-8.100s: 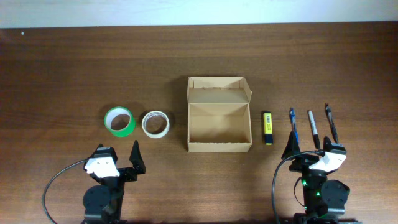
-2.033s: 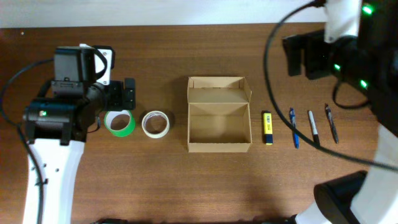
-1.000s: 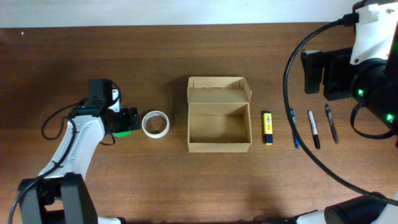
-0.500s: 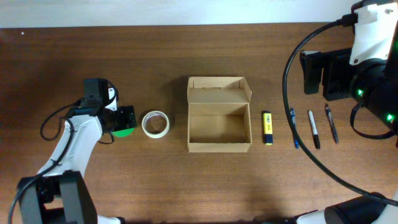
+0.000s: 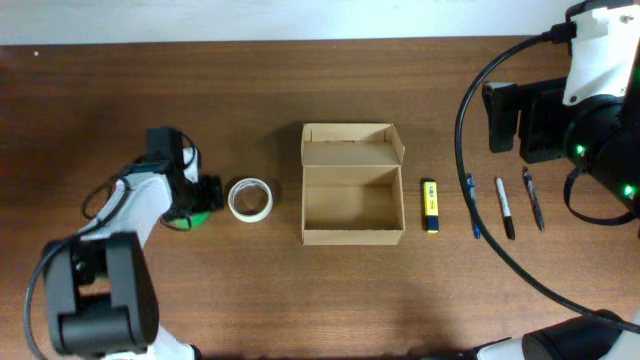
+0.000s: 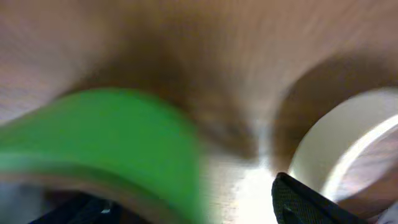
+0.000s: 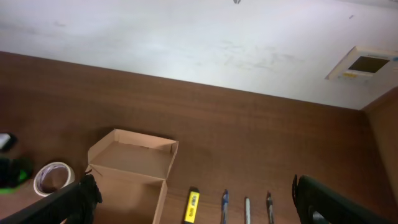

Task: Pack container
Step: 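Lower the left gripper and grasp the green tape roll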

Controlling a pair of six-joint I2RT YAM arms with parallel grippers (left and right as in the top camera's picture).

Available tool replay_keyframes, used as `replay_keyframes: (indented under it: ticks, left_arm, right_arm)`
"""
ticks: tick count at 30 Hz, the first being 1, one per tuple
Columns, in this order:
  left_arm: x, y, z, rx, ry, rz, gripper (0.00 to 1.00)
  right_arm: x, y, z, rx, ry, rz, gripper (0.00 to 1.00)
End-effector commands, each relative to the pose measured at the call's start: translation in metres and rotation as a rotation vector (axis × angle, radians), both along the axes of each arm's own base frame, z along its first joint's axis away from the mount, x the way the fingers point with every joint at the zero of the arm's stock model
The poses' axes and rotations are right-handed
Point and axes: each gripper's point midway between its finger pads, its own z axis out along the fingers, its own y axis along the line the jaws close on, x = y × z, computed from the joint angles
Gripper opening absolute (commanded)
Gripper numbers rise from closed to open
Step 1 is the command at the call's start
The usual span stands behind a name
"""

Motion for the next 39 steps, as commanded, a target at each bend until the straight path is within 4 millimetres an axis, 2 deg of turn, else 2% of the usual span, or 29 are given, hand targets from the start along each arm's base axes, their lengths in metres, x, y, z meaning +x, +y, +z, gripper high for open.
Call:
replay_keyframes:
  ticks: [1,4,8,11,12,14,16,20,23,26,31,32,36,39]
  left_arm:
    - [-0.005,-0.009,-0.002,-0.051,0.012,-0.005,0.79]
    - [-0.005,-0.009,-0.002,-0.051,0.016,-0.005,0.76]
    - [-0.005,-0.009,-0.002,-0.051,0.015,-0.005,0.5]
    - [-0.006,-0.009,-0.002,-0.051,0.017,-0.005,0.42]
    - [-0.006,-0.009,-0.002,-0.051,0.018,-0.005,0.35]
    - [-0.006,-0.009,-0.002,-0.051,0.019,-0.005,0.15]
    - [-0.006,-0.009,-0.002,-0.051,0.019,-0.005,0.02]
    - [-0.006,-0.009,-0.001,-0.05,0.016,-0.005,0.02]
    - [-0.004,-0.005,0.011,-0.029,0.005,-0.001,0.02]
    - [-0.001,0.002,0.042,0.015,-0.023,0.005,0.02]
    - [0.001,-0.002,0.128,0.041,-0.157,-0.009,0.02]
    - [0.0,-0.006,0.151,0.043,-0.209,-0.02,0.02]
    - [-0.012,-0.028,0.215,0.04,-0.369,-0.083,0.02]
    - [-0.021,-0.047,0.235,0.027,-0.422,-0.119,0.02]
  right_arm:
    - [-0.007,0.0,0.002,0.012,-0.004,0.004,0.99]
    - [-0.007,0.0,0.002,0.012,-0.003,0.004,0.99]
    - [-0.007,0.0,0.002,0.012,-0.004,0.004,0.99]
    - [-0.007,0.0,0.002,0.011,-0.004,0.004,0.99]
    - [-0.007,0.0,0.002,0.011,-0.004,0.004,0.99]
    - [-0.007,0.0,0.002,0.011,-0.004,0.004,0.99]
    - [-0.007,0.0,0.002,0.011,-0.004,0.004,0.99]
    - [-0.007,0.0,0.002,0.011,-0.004,0.004,0.99]
    - [-0.007,0.0,0.002,0.008,-0.004,0.005,0.99]
    - [-0.007,-0.002,0.002,0.002,-0.006,-0.005,0.99]
    - [-0.006,-0.003,0.002,-0.002,-0.008,-0.011,0.99]
    - [-0.006,-0.004,0.002,-0.004,-0.008,-0.014,0.99]
    - [-0.011,-0.008,0.007,-0.008,-0.025,-0.028,0.99]
    - [-0.023,-0.014,0.015,-0.007,-0.057,-0.041,0.99]
